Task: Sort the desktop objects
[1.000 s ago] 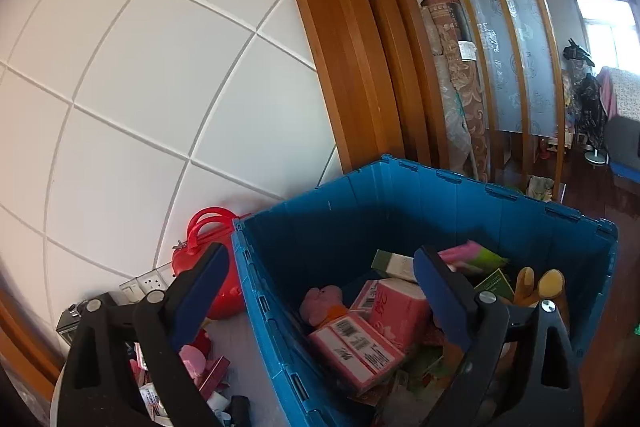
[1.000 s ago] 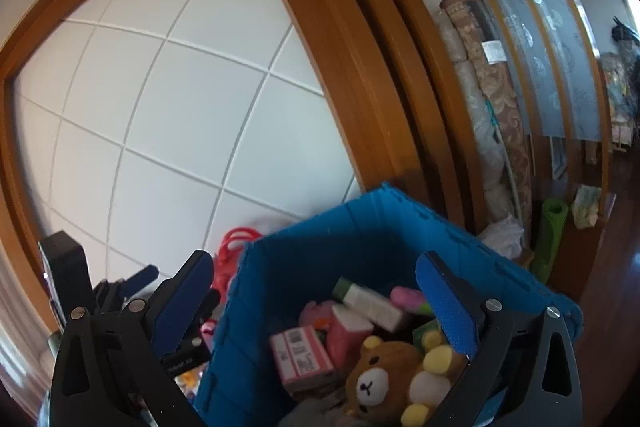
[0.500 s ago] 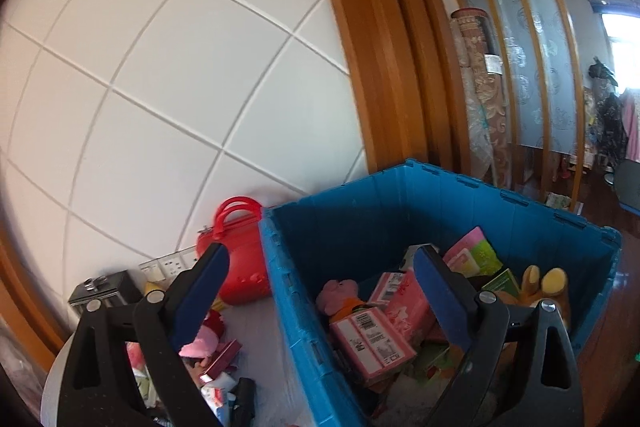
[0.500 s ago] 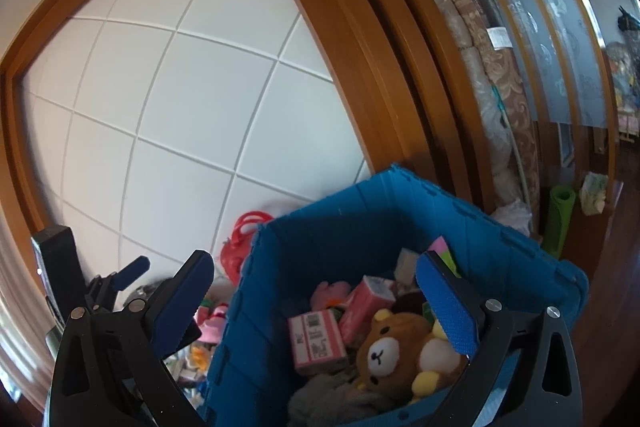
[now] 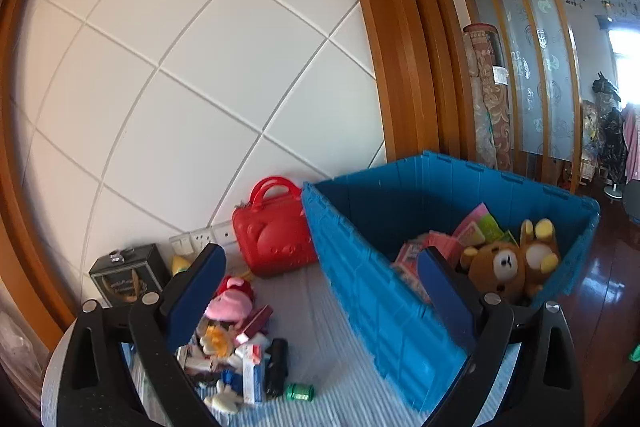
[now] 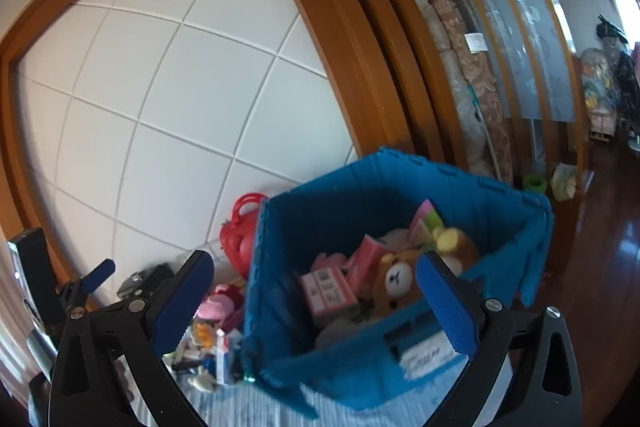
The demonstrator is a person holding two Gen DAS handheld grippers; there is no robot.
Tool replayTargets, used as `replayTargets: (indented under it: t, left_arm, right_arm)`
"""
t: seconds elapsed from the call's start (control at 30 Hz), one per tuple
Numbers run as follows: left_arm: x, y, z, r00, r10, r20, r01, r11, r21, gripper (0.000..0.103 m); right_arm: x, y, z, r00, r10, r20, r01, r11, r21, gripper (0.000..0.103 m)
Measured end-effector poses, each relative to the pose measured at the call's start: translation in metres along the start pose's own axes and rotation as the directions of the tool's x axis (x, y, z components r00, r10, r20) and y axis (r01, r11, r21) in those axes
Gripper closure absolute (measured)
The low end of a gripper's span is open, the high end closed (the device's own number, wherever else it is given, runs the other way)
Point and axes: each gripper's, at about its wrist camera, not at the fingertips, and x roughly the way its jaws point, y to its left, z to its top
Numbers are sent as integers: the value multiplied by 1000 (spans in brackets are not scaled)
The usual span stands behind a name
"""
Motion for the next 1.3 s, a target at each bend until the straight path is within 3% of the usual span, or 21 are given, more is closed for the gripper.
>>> replayTargets:
  t: [0.23, 0.5, 0.6, 0.87, 1.3]
  left_arm:
    - [-39, 26, -47, 996, -35, -83, 35, 999, 4, 5]
    - [-79, 33, -99, 988, -16, -156, 13, 1000, -15, 5]
    - [-87, 29, -114, 982, -13, -186, 11, 1000, -12, 5]
    - [-104, 43, -132, 973, 49, -224, -64, 996, -57, 5]
    - [-107, 50, -143, 963, 82, -255, -101, 993, -61, 5]
  right_arm:
    - [-31, 47, -67, 994, -66, -84, 60, 996, -66, 0]
    - [-51, 63, -117, 985, -113, -128, 87, 978, -191, 0]
    - [-47, 60, -124, 978, -84, -192, 48, 982, -185, 0]
    - [-54, 69, -127, 981, -33, -190, -13, 972, -235, 0]
    - [-41, 73, -145, 967, -38, -252, -26, 970, -243, 0]
